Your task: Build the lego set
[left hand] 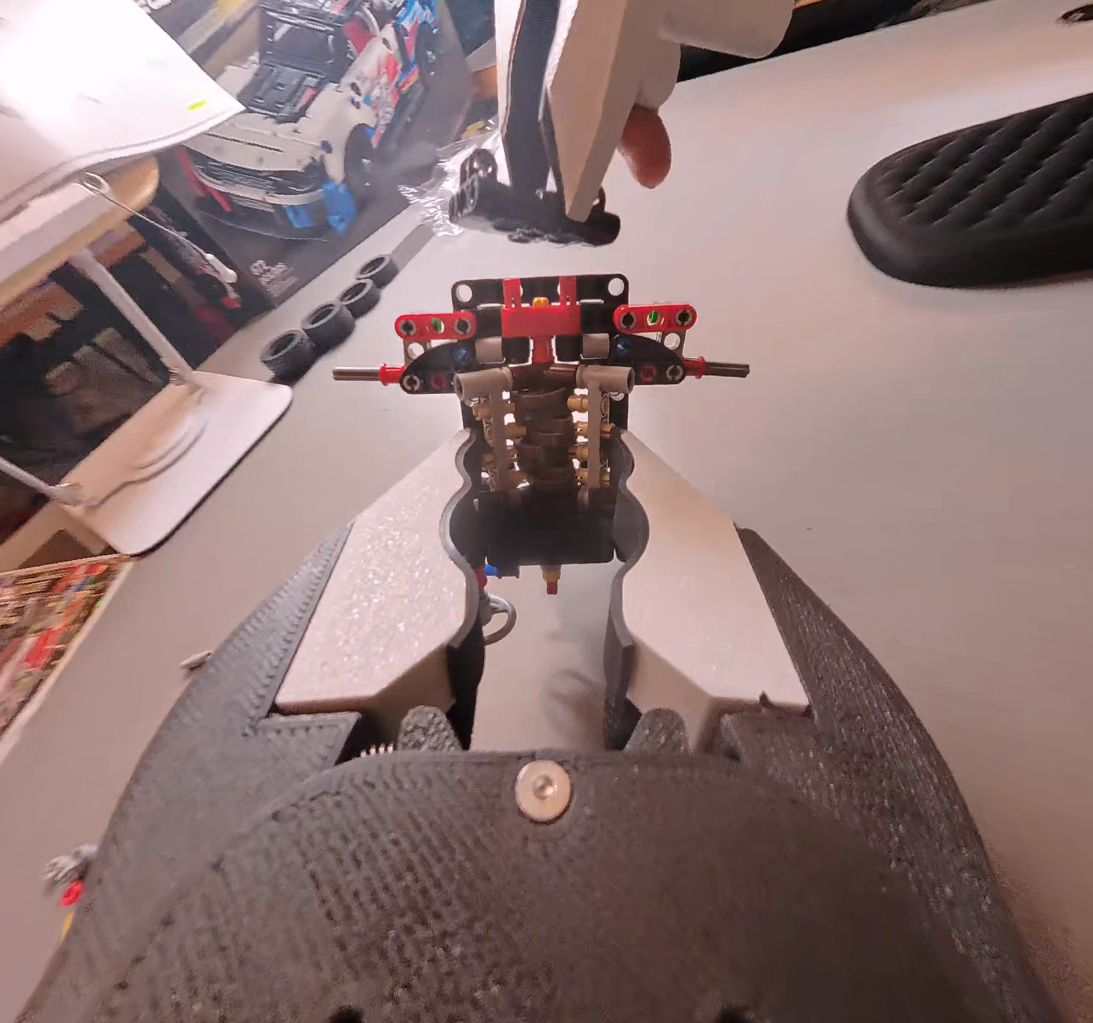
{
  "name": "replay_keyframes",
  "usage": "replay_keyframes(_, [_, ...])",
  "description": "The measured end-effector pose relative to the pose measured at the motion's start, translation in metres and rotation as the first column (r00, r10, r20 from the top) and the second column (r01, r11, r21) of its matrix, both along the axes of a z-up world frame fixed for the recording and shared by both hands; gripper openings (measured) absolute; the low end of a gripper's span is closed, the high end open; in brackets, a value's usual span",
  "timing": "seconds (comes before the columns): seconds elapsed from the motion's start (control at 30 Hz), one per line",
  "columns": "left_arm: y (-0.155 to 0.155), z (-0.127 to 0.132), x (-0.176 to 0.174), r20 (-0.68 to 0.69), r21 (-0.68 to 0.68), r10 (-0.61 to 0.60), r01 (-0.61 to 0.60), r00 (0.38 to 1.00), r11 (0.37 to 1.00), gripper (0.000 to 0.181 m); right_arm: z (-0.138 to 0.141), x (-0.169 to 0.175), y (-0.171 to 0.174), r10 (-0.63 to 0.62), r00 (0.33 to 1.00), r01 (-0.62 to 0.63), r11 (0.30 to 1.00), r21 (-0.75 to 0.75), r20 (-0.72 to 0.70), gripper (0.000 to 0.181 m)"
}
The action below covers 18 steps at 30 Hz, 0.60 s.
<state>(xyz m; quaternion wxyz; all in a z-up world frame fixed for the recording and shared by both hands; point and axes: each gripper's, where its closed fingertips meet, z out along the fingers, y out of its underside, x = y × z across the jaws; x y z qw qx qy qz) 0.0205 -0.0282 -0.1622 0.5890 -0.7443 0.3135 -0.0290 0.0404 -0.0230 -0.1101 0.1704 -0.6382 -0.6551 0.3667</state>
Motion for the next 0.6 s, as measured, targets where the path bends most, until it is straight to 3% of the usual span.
replay_keyframes(0.37, [0.001,-0.007,-0.009,-0.184,0.042,0.075,-0.068,0.98,0.997,0.041,-0.022,-0.005,0.003,-0.125,0.991,0.132,0.958,-0.254,0.045,0.021])
replay_keyframes(0.6, [-0.003,-0.024,-0.006,-0.286,-0.043,0.036,-0.05,0.958,0.998,0.041,-0.046,0.0,0.003,-0.205,0.978,0.199,0.851,-0.487,0.042,0.021])
